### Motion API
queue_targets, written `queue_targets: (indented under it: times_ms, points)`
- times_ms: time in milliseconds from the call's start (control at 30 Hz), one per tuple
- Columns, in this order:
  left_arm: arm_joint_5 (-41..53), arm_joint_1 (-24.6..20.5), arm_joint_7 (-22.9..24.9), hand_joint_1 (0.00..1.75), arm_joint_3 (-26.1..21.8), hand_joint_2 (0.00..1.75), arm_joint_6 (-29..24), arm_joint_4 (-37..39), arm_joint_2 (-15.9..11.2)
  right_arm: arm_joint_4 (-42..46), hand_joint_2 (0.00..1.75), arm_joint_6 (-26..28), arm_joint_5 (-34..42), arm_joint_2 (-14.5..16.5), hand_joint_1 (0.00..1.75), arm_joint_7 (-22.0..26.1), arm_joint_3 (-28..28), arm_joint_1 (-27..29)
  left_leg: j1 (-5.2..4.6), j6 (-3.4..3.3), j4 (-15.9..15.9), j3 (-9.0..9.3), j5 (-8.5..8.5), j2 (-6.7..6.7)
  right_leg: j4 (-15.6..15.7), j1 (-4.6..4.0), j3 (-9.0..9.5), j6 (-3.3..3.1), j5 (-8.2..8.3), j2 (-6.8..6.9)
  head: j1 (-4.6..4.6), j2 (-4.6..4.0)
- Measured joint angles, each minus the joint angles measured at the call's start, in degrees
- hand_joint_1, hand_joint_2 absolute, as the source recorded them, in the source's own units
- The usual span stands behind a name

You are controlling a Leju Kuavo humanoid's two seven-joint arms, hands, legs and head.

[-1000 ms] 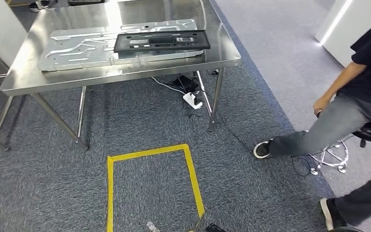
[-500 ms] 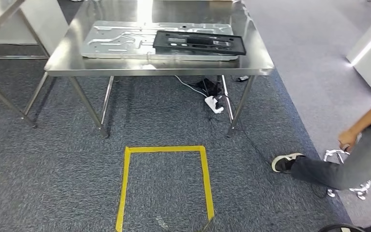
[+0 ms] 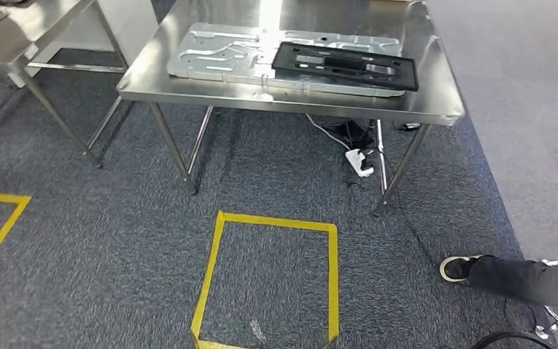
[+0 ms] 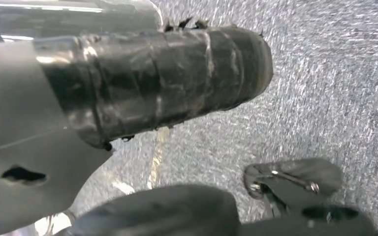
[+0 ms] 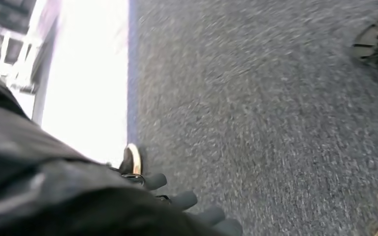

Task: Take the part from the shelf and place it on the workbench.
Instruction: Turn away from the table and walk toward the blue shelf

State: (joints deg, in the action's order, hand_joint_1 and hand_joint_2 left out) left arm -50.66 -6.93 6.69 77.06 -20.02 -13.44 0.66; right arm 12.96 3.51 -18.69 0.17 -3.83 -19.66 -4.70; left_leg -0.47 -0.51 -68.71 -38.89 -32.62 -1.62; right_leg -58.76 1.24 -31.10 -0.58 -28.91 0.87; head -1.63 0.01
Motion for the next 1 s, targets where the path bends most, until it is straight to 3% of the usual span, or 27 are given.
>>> queue_targets:
  times_ms: [67,100,133,200,267,300,367,433,500,567,600,667,700,733,800,867,900,933,1000]
  points:
    - [0.02,-0.05,0.0,0.0,-0.21,0.0,-0.01,0.0,0.0,-0.01,0.0,-0.76,-0.02,-0.34,0.0,0.14,-1.05,0.09,0.41,0.45,-5.7,-2.7,-1.99,0.86,-0.02,-0.1,-0.02,-0.04,-0.13,1.58,0.0,-0.01]
    - [0.02,-0.01,0.02,0.0,-0.35,0.0,0.01,0.0,0.0,-0.01,0.0,-0.96,-0.02,-0.46,0.0,0.26,-1.48,0.08,0.54,0.56,-5.94,-2.76,-1.52,1.08,-0.03,-0.11,0.02,-0.01,-0.23,2.34,-0.01,-0.01]
    - [0.01,0.03,0.09,0.0,-0.49,0.0,0.09,0.0,0.0,-0.01,0.0,-1.06,0.06,-0.54,0.0,0.4,-1.86,0.06,0.62,0.57,-3.92,-1.67,-0.08,1.41,-0.03,-0.1,0.13,0.06,-0.34,3.06,0.0,-0.01]
    - [0.13,0.02,0.57,0.0,-0.68,0.0,0.74,0.0,-0.01,-0.01,0.0,-1.02,0.64,-0.59,0.0,0.73,-2.52,0.02,0.38,0.28,4.08,2.59,3.41,3.68,-0.04,-0.19,0.5,0.41,-0.66,4.28,-0.01,-0.01]
    - [0.87,-0.16,1.32,0.0,-0.74,0.0,1.68,0.0,-0.02,-0.01,0.0,-0.95,1.61,-0.68,0.0,0.94,-3.01,0.01,-0.2,-0.33,9.22,5.26,4.76,5.56,-0.05,-0.42,0.84,0.96,-1.01,5.4,-0.07,-0.01]
    - [1.62,-0.22,1.65,0.0,-0.74,0.0,2.03,0.0,-0.03,-0.01,0.0,-0.97,2.01,-0.75,0.0,0.93,-3.17,-0.01,-0.48,-0.58,9.78,5.46,4.6,5.59,0.0,-0.51,0.99,1.23,-1.15,5.96,-0.11,0.0]
    - [3.53,-0.14,2.02,0.0,-0.73,0.0,2.49,0.01,-0.11,0.01,0.0,-1.06,2.71,-0.88,0.0,0.64,-3.41,-0.15,-0.39,-1.18,10.15,5.59,4.85,4.17,0.13,-0.45,1.33,1.76,-1.46,6.76,-0.15,0.01]
    - [5.51,-0.07,2.22,0.0,-0.68,0.0,2.8,0.02,-0.19,0.02,0.0,-1.25,3.33,-0.94,0.0,0.13,-3.54,-0.27,-0.1,-1.94,10.84,6.07,5.21,2.89,-1.71,-0.25,0.82,2.2,-2.92,4.45,-0.19,0.01]
    - [7.05,-0.25,2.51,0.0,-0.5,0.0,3.0,0.02,-0.14,0.02,0.0,-1.38,3.96,-1.0,0.0,-0.23,-3.59,-0.2,-0.03,-2.55,11.12,6.35,5.38,1.66,-7.91,-0.13,-2.09,2.27,-6.02,0.82,-0.25,0.01]
    - [8.0,-0.44,2.75,0.0,-0.14,0.0,3.08,0.02,-0.01,0.02,0.0,-1.19,4.54,-1.04,0.0,-0.32,-3.62,-0.03,-0.11,-2.8,11.04,6.39,5.31,0.13,-14.54,-0.16,-5.81,2.26,-7.98,-0.49,-0.26,0.01]
    - [8.36,-0.47,2.79,0.0,0.14,0.0,3.09,0.02,0.03,0.02,0.0,-1.0,4.81,-1.05,0.0,-0.31,-3.63,0.04,-0.12,-2.82,10.93,6.44,5.25,-0.77,-15.48,-0.15,-6.7,2.29,-7.37,-0.66,-0.25,0.01]
    - [8.84,-0.45,2.79,0.0,0.62,0.0,3.07,0.02,0.07,0.01,0.0,-0.59,5.22,-1.12,0.0,-0.17,-3.64,0.14,-0.01,-2.7,10.46,6.52,4.97,-2.64,-11.08,0.02,-5.54,2.36,-3.35,-1.21,-0.25,0.01]
    - [9.02,-0.44,2.78,0.0,0.76,0.0,3.06,0.02,0.07,-0.01,0.0,-0.39,5.34,-1.16,0.0,-0.09,-3.64,0.17,0.09,-2.51,10.12,6.43,4.75,-3.46,-7.65,0.24,-4.24,2.38,-1.56,-2.41,-0.25,0.0]
    - [9.18,-0.5,2.77,0.0,0.8,0.0,3.06,0.02,0.07,-0.02,0.0,-0.17,5.44,-1.19,0.0,-0.01,-3.64,0.2,0.08,-2.22,9.56,6.12,4.49,-4.2,-4.62,0.46,-3.17,2.41,-0.43,-3.93,-0.25,0.0]
    - [9.5,-0.66,2.72,0.0,0.84,0.0,3.15,0.02,0.07,-0.04,0.0,0.21,5.79,-1.19,0.0,0.19,-3.64,0.18,0.13,-1.51,8.95,5.28,4.32,-5.54,-2.29,0.68,-2.37,2.18,-0.25,-5.98,-0.23,0.01]
    - [9.73,-0.68,2.69,0.0,1.15,0.0,3.42,0.03,0.02,-0.04,0.0,0.47,6.11,-1.13,0.0,0.39,-3.66,0.08,0.29,-0.88,8.92,4.68,4.5,-6.89,-2.06,0.66,-2.25,1.55,-0.13,-4.92,-0.21,0.02]
    - [9.78,-0.6,2.67,0.0,1.43,0.0,3.57,0.03,-0.02,-0.05,0.0,0.59,6.19,-1.07,0.0,0.45,-3.67,0.07,0.26,-0.64,8.61,4.45,4.32,-6.45,-1.83,0.68,-2.04,1.21,-0.07,-4.13,-0.18,0.02]
    - [9.83,-0.55,2.65,0.0,1.74,0.0,3.68,0.04,-0.05,-0.05,0.0,0.75,6.23,-1.02,0.0,0.52,-3.69,0.08,0.22,-0.35,7.48,3.88,3.64,-5.1,-1.56,0.74,-1.81,0.9,0.0,-3.31,-0.1,0.01]
    - [10.11,-0.57,2.51,0.0,2.17,0.0,3.84,0.04,-0.08,-0.07,0.0,1.12,6.31,-0.98,0.0,0.65,-3.72,0.18,0.23,0.24,2.12,1.27,0.87,-1.19,-1.17,0.65,-1.41,0.44,-0.01,-1.7,0.04,0.01]
